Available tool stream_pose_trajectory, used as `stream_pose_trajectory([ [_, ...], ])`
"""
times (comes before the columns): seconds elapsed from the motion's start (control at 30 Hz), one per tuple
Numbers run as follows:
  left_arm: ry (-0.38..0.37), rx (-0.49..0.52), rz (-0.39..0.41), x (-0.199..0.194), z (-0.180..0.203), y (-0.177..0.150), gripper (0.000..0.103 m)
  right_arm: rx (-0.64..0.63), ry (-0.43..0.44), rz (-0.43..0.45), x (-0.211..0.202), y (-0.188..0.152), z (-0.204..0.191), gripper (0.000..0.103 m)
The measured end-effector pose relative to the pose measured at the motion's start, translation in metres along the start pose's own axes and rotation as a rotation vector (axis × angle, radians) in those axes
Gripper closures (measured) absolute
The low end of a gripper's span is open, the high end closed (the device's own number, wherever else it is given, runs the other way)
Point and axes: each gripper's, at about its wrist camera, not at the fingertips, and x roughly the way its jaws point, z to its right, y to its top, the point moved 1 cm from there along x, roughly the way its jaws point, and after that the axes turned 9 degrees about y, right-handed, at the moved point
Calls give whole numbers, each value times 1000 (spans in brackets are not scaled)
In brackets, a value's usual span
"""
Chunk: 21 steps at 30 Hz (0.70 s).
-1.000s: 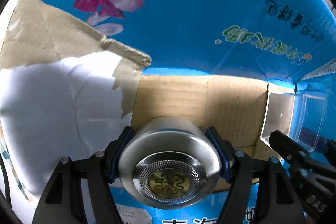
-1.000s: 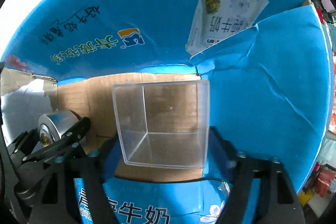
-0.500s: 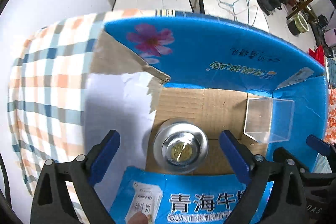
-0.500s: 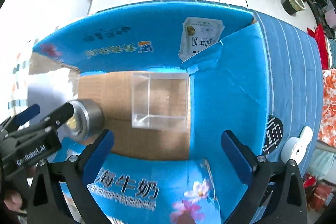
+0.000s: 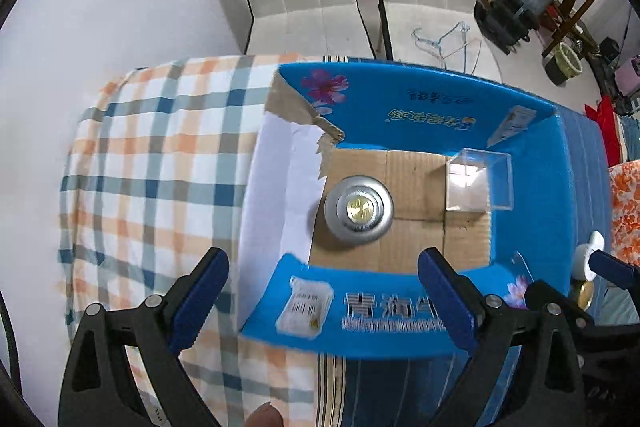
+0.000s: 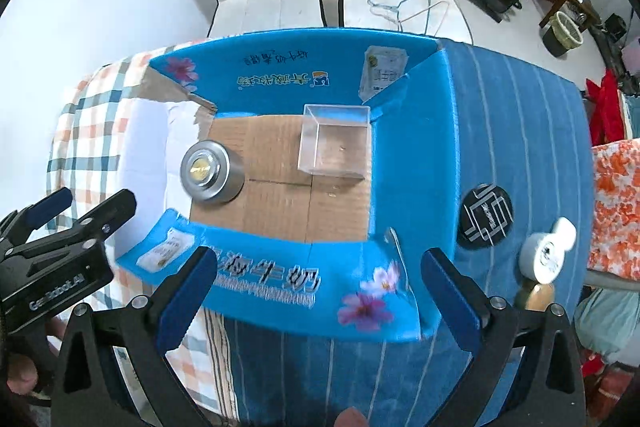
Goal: Organize rigid objects
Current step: 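Lift both open tools out of the box toward the remaining items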
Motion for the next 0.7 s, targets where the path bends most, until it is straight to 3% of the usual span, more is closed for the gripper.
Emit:
stream_pose_trajectory([
  [0.43, -52, -8, 97, -98, -11, -62, 6, -38, 19, 119, -101, -69, -15, 0],
  [0.7, -66, -2, 142, -128, -9, -81, 6, -54, 28, 168, -141, -94, -22, 0],
])
